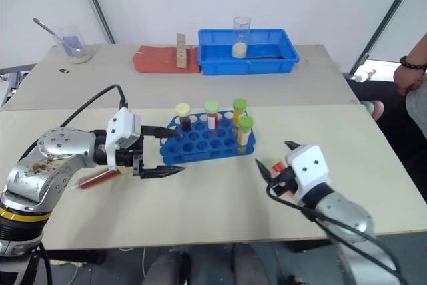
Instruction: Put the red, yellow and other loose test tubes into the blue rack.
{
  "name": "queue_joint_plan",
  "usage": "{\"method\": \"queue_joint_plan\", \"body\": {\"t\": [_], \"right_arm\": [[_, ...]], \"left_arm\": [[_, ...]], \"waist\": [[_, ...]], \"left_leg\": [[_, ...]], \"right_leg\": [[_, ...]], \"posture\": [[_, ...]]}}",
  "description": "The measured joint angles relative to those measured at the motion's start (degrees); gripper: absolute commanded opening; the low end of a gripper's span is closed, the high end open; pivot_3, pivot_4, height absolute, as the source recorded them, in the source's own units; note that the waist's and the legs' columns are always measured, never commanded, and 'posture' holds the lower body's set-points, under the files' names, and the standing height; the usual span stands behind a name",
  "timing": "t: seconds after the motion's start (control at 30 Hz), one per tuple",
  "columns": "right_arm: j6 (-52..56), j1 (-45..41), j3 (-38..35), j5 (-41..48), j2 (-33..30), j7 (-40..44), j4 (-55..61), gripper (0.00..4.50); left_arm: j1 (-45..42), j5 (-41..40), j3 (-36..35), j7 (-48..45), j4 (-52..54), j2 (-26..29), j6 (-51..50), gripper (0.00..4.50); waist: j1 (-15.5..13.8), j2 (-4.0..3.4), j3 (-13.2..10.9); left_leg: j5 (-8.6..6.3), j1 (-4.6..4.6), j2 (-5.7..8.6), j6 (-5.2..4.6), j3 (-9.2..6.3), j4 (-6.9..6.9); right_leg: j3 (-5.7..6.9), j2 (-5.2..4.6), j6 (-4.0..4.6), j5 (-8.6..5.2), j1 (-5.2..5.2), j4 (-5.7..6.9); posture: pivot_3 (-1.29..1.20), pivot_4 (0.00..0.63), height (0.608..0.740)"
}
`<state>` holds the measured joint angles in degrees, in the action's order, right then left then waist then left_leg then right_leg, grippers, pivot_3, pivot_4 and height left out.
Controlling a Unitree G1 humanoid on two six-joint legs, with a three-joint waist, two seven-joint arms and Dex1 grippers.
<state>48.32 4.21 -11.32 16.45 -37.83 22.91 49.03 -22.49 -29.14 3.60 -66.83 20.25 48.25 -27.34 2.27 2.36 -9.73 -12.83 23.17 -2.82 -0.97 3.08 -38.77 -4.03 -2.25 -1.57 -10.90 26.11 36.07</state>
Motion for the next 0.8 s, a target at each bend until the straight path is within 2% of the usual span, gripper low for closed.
{"method": "queue_joint_plan", "body": {"t": [0.1,0.23,0.37,0.57,0.7,0.8], "right_arm": [[15.44,-5.26,-3.28,5.37,-6.81,3.07,0.45,4.48],[27.99,-13.27,-0.89,10.29,-11.72,6.55,-4.26,4.48],[33.1,-20.39,5.09,12.0,-13.0,8.49,-12.45,4.48],[33.61,-30.89,15.9,11.79,-15.04,11.24,-25.1,4.48],[33.6,-37.18,22.49,11.73,-15.61,14.46,-32.31,3.38],[33.59,-39.9,26.19,11.77,-16.31,17.09,-35.62,2.33]], "left_arm": [[1.73,-0.03,0.37,-2.08,1.8,0.56,1.11,4.5],[3.04,0.17,1.84,-2.36,3.03,0.01,1.55,4.5],[3.79,0.52,2.56,-1.97,4.05,-0.74,1.87,4.5],[6.01,0.31,2.64,-1.18,7.26,-1.03,1.86,4.5],[7.9,-0.41,2.67,-0.48,9.58,-1.31,1.65,4.5],[8.44,-0.75,2.6,0.23,10.53,-1.54,1.13,4.5]], "waist": [[-0.16,0.03,-0.01],[-0.16,0.03,-0.02],[-0.09,0.09,-0.05],[0.25,0.09,-0.06],[0.2,0.09,-0.06],[-0.01,0.09,-0.06]], "left_leg": [[0.0,0.05,0.03,0.0,0.01,0.04],[-0.01,0.13,0.06,-0.02,0.01,0.05],[-0.01,0.15,0.07,-0.03,0.0,0.05],[-0.02,0.17,0.07,-0.04,0.02,0.05],[-0.02,0.17,0.06,-0.05,-0.01,0.05],[-0.02,0.2,0.07,-0.05,-0.01,0.04]], "right_leg": [[0.02,-0.06,0.01,0.0,0.0,-0.08],[0.0,-0.07,-0.03,0.0,0.01,-0.2],[0.0,-0.06,-0.05,0.01,0.01,-0.23],[-0.02,-0.06,-0.09,0.03,0.04,-0.23],[0.0,-0.04,-0.09,0.03,0.04,-0.21],[-0.01,-0.05,-0.13,0.05,0.04,-0.23]], "posture": [[0.0,0.15,0.74],[0.0,0.15,0.74],[0.0,0.15,0.74],[0.0,0.15,0.74],[0.0,0.15,0.74],[0.0,0.15,0.74]]}}
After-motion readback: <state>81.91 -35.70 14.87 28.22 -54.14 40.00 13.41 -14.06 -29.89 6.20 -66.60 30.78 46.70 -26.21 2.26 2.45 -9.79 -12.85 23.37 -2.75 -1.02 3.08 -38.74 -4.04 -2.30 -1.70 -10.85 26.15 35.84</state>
